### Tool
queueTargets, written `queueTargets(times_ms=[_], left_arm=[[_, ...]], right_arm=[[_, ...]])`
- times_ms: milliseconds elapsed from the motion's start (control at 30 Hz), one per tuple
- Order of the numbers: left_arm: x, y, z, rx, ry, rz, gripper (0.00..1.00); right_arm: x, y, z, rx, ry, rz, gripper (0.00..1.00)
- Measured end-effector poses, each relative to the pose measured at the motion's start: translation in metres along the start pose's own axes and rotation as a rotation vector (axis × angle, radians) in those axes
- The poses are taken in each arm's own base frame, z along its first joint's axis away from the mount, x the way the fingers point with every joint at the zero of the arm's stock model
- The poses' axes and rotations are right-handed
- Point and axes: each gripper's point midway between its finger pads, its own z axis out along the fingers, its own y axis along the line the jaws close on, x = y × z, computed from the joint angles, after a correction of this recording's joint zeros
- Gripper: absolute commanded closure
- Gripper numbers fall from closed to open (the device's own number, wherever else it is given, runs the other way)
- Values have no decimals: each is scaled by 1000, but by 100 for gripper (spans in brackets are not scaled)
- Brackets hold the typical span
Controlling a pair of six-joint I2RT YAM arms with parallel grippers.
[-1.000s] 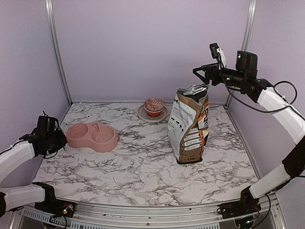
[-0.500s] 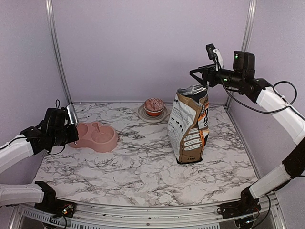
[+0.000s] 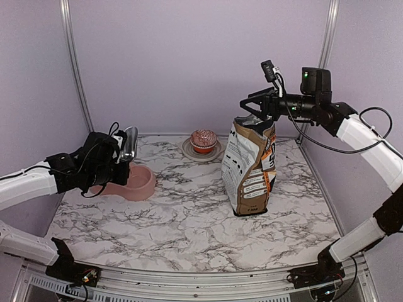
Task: Serve the pet food
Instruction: Pick up the spatula from the center of the board, then pass from the left arm to the right
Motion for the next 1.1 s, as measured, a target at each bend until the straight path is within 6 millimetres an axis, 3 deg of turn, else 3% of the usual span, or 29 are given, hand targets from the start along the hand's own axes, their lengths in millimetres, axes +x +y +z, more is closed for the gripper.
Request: queueTargets(times_ms=[467, 667, 833, 967, 1100], left_arm=[[2, -97, 20, 142, 30, 372, 100], [3, -116, 19, 180, 15, 464, 100], [-2, -136, 8, 230, -20, 547, 100], [-6, -150, -1, 262, -53, 606, 100], [-6, -156, -6, 269, -73, 657, 100]], right_arm=[[15, 21, 2, -110, 46, 57, 28], [34, 23, 8, -138, 115, 143, 28], [63, 42, 37, -199, 235, 213, 28], [62, 63, 52, -246, 265, 208, 31], [56, 71, 60, -267, 275, 240, 36]])
